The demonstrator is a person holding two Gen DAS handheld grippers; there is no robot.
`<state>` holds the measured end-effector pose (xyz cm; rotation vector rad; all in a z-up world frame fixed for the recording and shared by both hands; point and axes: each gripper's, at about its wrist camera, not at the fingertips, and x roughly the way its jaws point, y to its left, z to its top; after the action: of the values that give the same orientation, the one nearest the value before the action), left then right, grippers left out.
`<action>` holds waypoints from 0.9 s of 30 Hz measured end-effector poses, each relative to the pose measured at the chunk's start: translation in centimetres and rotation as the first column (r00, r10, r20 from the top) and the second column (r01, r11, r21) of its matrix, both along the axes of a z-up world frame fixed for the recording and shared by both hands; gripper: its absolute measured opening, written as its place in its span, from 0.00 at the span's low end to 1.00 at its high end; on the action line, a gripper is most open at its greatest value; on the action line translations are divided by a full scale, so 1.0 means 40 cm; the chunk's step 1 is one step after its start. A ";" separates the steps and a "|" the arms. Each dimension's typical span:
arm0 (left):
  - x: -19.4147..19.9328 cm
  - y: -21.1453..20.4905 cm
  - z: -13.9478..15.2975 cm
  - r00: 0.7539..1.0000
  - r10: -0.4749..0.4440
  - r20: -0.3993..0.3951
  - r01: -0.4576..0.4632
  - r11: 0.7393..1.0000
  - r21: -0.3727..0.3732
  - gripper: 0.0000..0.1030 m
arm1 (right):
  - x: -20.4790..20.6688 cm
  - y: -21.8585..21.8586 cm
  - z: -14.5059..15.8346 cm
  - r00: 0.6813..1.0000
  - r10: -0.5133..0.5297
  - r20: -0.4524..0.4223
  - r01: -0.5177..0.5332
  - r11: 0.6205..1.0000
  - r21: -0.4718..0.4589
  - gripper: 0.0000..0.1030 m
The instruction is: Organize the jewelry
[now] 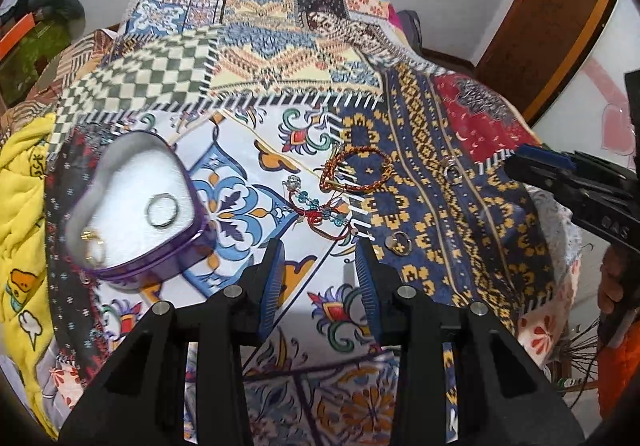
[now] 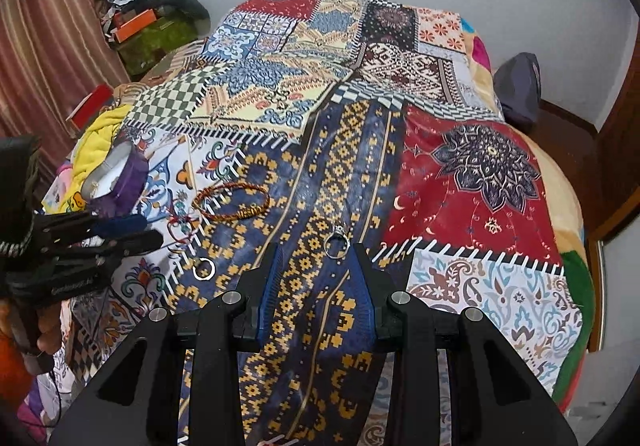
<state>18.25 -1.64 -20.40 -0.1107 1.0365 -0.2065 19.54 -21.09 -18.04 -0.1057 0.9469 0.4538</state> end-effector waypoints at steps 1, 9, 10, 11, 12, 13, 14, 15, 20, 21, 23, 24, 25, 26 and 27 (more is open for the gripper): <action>0.008 -0.001 -0.008 1.000 0.003 -0.008 -0.003 1.000 -0.003 0.35 | 0.002 -0.001 -0.005 1.000 0.001 -0.004 -0.001 1.000 0.000 0.30; 0.054 0.008 -0.039 0.999 0.042 -0.023 -0.042 0.999 -0.019 0.30 | 0.044 0.016 -0.061 0.998 0.025 -0.050 -0.026 0.999 -0.023 0.30; 0.056 0.008 -0.039 0.999 0.043 -0.020 -0.043 0.999 -0.016 0.30 | 0.052 0.018 -0.073 0.998 0.024 -0.063 -0.026 0.999 -0.026 0.30; 0.059 0.008 -0.039 0.999 0.045 -0.016 -0.045 0.999 -0.014 0.30 | 0.062 0.019 -0.087 0.997 0.022 -0.077 -0.024 0.999 -0.029 0.30; 0.060 0.009 -0.039 0.999 0.046 -0.015 -0.046 0.999 -0.014 0.30 | 0.069 0.020 -0.096 0.997 0.018 -0.080 -0.021 0.999 -0.035 0.30; 0.061 0.011 -0.039 0.999 0.047 -0.014 -0.047 0.999 -0.015 0.30 | 0.073 0.022 -0.100 0.997 0.016 -0.076 -0.019 0.999 -0.044 0.30; 0.066 0.012 -0.038 0.999 0.049 -0.012 -0.049 0.999 -0.014 0.30 | 0.077 0.025 -0.104 0.998 0.015 -0.065 -0.019 0.998 -0.061 0.30; 0.069 0.014 -0.038 0.999 0.052 -0.007 -0.052 0.999 -0.009 0.29 | 0.080 0.028 -0.105 0.998 0.016 -0.062 -0.020 0.998 -0.066 0.30; 0.084 0.025 -0.043 0.998 0.065 -0.007 -0.065 0.998 -0.012 0.26 | 0.099 0.039 -0.116 0.998 0.025 -0.064 -0.030 0.996 -0.082 0.30; 0.088 0.027 -0.044 0.998 0.068 -0.005 -0.068 0.998 -0.011 0.25 | 0.103 0.042 -0.119 0.997 0.026 -0.067 -0.031 0.996 -0.080 0.30; 0.097 0.027 -0.046 0.997 0.072 0.000 -0.072 0.997 0.001 0.23 | 0.108 0.042 -0.123 0.998 0.021 -0.067 -0.026 0.997 -0.076 0.26; 0.101 0.026 -0.046 0.997 0.071 0.002 -0.071 0.997 0.006 0.22 | 0.111 0.042 -0.124 0.998 0.018 -0.067 -0.023 0.997 -0.075 0.23; 0.105 0.025 -0.047 0.998 0.069 0.005 -0.069 0.998 0.009 0.22 | 0.114 0.040 -0.125 0.998 0.013 -0.068 -0.017 0.997 -0.074 0.17; 0.108 0.023 -0.048 0.998 0.067 0.005 -0.067 0.998 0.009 0.22 | 0.116 0.038 -0.127 0.997 0.011 -0.070 -0.016 0.997 -0.070 0.16; 0.112 0.021 -0.049 0.998 0.066 0.005 -0.066 0.998 0.011 0.22 | 0.121 0.040 -0.128 0.997 0.012 -0.073 -0.016 0.998 -0.064 0.16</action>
<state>22.72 -0.80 -22.35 -0.1341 1.0275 -0.1407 24.38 -19.48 -23.16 -0.1553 1.0328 0.4425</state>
